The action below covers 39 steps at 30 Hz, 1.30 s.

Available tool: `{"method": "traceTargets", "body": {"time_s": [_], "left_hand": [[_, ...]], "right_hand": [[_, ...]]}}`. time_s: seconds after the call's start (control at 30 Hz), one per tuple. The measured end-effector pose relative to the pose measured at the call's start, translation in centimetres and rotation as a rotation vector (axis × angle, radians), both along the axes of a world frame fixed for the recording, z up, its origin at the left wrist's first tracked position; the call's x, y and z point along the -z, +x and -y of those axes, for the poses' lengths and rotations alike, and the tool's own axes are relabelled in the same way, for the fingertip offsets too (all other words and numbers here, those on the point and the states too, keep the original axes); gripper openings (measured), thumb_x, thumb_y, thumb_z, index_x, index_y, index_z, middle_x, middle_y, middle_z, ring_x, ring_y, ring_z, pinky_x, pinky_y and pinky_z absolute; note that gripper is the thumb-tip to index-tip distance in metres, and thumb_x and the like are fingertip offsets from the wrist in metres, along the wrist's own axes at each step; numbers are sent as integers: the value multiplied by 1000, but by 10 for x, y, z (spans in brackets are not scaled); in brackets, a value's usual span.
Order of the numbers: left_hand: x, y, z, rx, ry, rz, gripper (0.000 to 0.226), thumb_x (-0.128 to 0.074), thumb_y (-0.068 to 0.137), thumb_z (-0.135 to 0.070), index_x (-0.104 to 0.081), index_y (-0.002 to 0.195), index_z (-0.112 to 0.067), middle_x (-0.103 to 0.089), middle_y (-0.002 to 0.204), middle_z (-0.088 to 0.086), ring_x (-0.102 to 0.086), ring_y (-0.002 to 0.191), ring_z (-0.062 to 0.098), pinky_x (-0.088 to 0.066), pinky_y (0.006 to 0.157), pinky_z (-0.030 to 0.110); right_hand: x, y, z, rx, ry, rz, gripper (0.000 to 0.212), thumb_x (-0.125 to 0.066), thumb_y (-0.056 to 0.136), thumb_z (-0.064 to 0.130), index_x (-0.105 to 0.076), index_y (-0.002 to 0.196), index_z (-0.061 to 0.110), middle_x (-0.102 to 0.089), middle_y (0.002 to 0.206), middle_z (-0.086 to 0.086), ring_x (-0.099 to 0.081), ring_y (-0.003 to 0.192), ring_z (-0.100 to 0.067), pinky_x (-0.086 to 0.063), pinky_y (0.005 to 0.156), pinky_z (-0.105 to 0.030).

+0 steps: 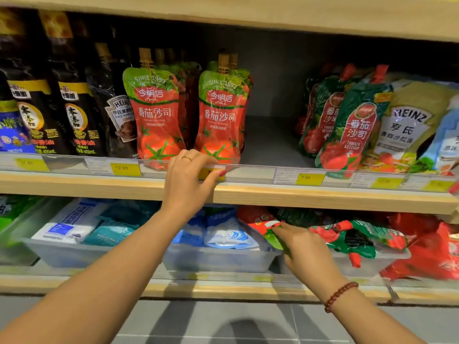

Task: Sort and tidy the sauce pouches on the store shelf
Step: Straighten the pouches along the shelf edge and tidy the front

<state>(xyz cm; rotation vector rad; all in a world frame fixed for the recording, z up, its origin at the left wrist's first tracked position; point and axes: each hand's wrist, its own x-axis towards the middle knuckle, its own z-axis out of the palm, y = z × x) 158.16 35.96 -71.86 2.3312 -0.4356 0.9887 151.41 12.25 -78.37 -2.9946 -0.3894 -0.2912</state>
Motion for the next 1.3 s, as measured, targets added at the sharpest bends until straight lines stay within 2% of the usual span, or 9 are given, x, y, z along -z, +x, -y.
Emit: {"method": "traceTargets", "body": {"time_s": [0.23, 0.43, 0.5, 0.63, 0.8, 0.9, 1.03, 1.17, 1.3], "left_hand": [[3, -21, 10, 209, 28, 111, 27, -75, 76, -22, -69, 99, -8, -65, 98, 5, -55, 96, 23, -42, 86, 31], [-6, -30, 19, 460, -112, -191, 39, -80, 70, -27, -66, 106, -20, -65, 107, -1, -58, 103, 9, -44, 87, 20], [-9, -33, 21, 556, -183, -328, 49, -82, 66, -26, -61, 111, -28, -64, 110, -8, -57, 105, 0, -43, 85, 12], [-12, -36, 22, 734, -382, -546, 55, -83, 64, -15, -60, 112, -28, -68, 110, -9, -63, 103, 6, -48, 85, 19], [-23, -39, 25, 802, -628, -584, 35, -79, 65, -26, -69, 99, -26, -73, 98, -4, -68, 92, 12, -52, 75, 22], [-35, -35, 22, 793, -655, -573, 31, -81, 67, -22, -71, 96, -25, -74, 96, -3, -69, 90, 13, -53, 72, 22], [-47, -31, 15, 826, -629, -598, 40, -78, 66, -21, -67, 104, -14, -74, 98, 1, -69, 92, 16, -53, 72, 23], [-59, -22, 2, 807, -668, -549, 36, -72, 69, -17, -64, 103, -8, -73, 94, 0, -67, 88, 14, -53, 73, 24], [-65, -10, -16, 723, -686, -484, 37, -73, 68, -21, -64, 104, -16, -73, 99, 1, -68, 93, 17, -54, 76, 28]], "right_hand": [[-79, 9, 2, -48, 18, 104, 20, -60, 81, 20, -69, 99, 22, -71, 90, -5, -63, 88, -27, -49, 70, -32], [-136, 14, -8, -23, 412, 109, 25, -83, 63, 29, -61, 59, 17, -55, 54, 9, -49, 53, -7, -34, 46, -18], [-151, 15, -13, -24, 582, 100, 26, -86, 59, 26, -63, 56, 15, -58, 52, 7, -55, 50, -8, -41, 44, -14], [-175, 18, -27, -48, 925, 48, 20, -85, 59, 17, -69, 62, 6, -71, 67, -7, -70, 66, -19, -59, 61, -38], [-191, 21, -42, -113, 1308, 40, 19, -85, 59, 16, -67, 56, 12, -68, 56, 1, -67, 55, -14, -50, 47, -24], [-192, 24, -53, -136, 1455, 82, 22, -83, 63, 17, -69, 74, 6, -72, 64, -1, -70, 61, -16, -51, 49, -23], [-186, 28, -64, -215, 1526, 87, 23, -80, 68, 23, -67, 79, 8, -73, 70, -1, -71, 67, -17, -53, 54, -24], [-171, 36, -54, -342, 1549, 133, 42, -62, 75, 48, -69, 87, 9, -72, 81, -7, -67, 76, -15, -54, 66, -23], [-131, 48, -38, -169, 1149, 241, 27, -61, 80, 45, -68, 83, 19, -71, 83, -2, -66, 80, -13, -50, 70, -21]]}}
